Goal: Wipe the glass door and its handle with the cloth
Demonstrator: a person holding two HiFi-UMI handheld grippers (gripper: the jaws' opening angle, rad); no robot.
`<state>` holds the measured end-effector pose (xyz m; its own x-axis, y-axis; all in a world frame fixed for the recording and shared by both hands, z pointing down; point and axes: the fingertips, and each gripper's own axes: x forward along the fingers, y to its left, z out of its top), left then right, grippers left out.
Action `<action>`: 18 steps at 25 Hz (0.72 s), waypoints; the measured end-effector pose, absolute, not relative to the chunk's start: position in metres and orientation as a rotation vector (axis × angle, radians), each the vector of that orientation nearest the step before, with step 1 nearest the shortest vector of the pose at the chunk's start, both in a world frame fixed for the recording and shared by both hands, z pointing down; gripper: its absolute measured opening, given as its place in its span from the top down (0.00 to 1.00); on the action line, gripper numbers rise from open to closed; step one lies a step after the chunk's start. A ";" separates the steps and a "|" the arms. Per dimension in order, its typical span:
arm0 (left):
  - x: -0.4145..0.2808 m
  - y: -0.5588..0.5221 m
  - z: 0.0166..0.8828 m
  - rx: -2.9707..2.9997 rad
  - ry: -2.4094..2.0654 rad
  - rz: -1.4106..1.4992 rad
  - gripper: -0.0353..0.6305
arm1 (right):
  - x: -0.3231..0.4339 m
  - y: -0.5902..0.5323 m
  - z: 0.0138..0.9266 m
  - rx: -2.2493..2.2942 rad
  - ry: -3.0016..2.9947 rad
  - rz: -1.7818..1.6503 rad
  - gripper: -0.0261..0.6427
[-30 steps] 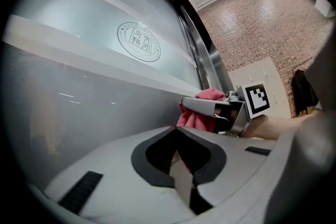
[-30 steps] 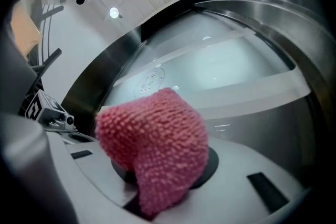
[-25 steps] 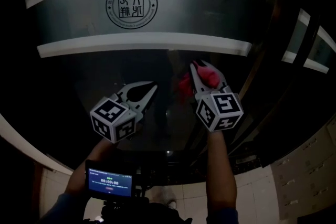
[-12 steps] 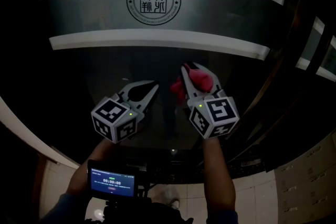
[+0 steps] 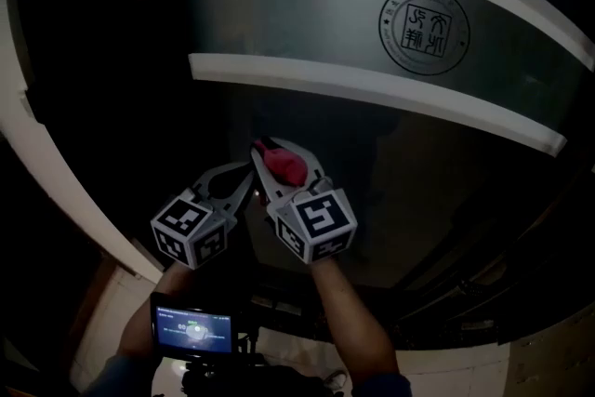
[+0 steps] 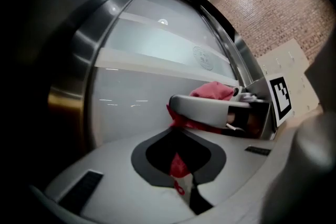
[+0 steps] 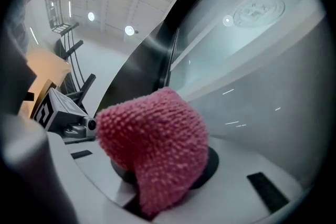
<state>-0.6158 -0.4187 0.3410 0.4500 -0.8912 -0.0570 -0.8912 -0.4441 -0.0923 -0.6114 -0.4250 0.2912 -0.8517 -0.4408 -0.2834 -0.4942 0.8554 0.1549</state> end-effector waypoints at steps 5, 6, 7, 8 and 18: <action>-0.703 -0.408 0.365 -2.519 1.776 -0.006 0.93 | -0.704 -0.423 0.319 -0.595 2.844 0.252 0.84; -0.714 -0.406 0.368 -2.511 1.797 -0.013 0.93 | -0.714 -0.422 0.322 -0.584 2.845 0.238 0.84; -0.722 -0.405 0.370 -2.505 1.810 -0.021 0.93 | -0.722 -0.422 0.324 -0.574 2.844 0.224 0.84; -0.727 -0.405 0.371 -2.502 1.815 -0.030 0.93 | -0.727 -0.422 0.325 -0.567 2.841 0.212 0.84; -0.650 -0.427 0.371 -2.626 1.606 -0.027 0.93 | -0.646 -0.443 0.331 -0.731 2.815 0.243 0.84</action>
